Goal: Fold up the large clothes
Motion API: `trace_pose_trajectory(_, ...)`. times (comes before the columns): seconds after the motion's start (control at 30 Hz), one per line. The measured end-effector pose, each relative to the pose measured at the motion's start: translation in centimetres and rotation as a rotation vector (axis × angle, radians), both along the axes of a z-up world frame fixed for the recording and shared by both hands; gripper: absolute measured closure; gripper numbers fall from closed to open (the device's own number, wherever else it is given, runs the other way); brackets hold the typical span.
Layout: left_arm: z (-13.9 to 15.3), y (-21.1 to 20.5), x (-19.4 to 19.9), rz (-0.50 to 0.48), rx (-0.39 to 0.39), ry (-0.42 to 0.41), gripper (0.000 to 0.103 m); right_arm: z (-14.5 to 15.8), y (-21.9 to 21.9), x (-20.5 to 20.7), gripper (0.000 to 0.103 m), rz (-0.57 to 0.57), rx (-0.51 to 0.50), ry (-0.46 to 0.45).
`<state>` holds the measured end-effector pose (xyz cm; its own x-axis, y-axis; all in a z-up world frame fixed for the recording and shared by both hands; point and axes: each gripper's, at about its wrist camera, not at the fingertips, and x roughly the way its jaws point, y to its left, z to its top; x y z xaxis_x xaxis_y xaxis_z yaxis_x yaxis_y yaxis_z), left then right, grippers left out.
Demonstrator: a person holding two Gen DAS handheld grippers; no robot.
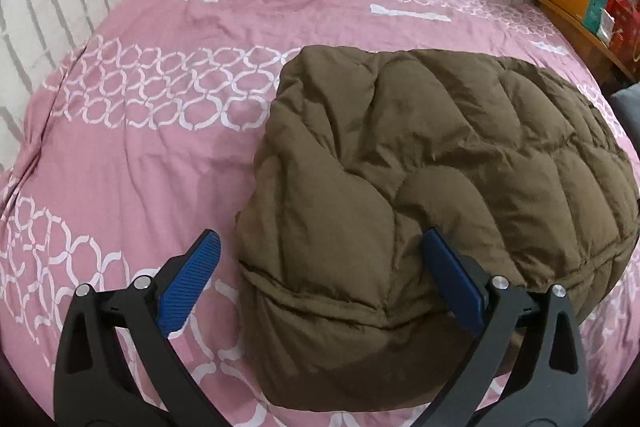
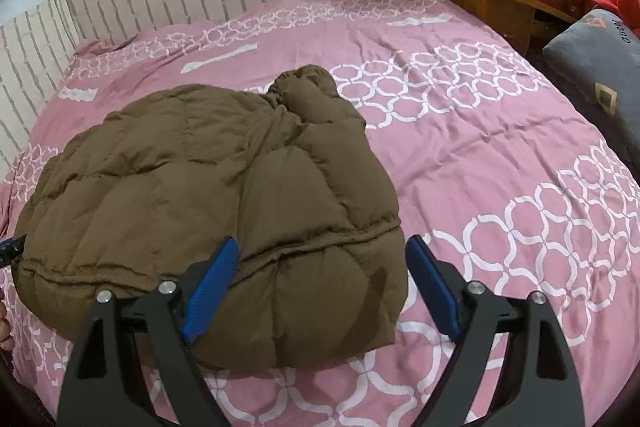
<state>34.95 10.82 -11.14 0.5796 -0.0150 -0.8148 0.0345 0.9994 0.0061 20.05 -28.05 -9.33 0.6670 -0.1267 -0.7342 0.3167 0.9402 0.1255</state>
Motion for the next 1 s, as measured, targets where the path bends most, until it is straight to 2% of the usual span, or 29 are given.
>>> trace_pose_trajectory(0.13,-1.0,0.1,-0.3,-0.022,0.038,-0.01,0.003,-0.4,-0.3,0.5,0.017,-0.023,0.026,0.02)
trace_pose_trajectory(0.27,-1.6,-0.6,0.3,-0.041,0.049,-0.01,0.003,-1.7,0.8,2.0,0.017,-0.009,0.003,0.081)
trace_pose_trajectory(0.53,-2.9,0.3,1.3,-0.034,-0.022,0.044,0.003,-3.1,2.2,2.7,0.017,-0.01,-0.035,0.118)
trace_pose_trajectory(0.77,-3.2,-0.1,1.0,-0.041,0.004,0.031,0.003,-3.1,2.3,2.8,0.017,0.009,-0.057,0.139)
trace_pose_trajectory(1.0,-3.1,-1.1,1.7,-0.04,0.007,0.027,0.003,-3.3,2.3,2.9,0.012,0.007,-0.074,0.143)
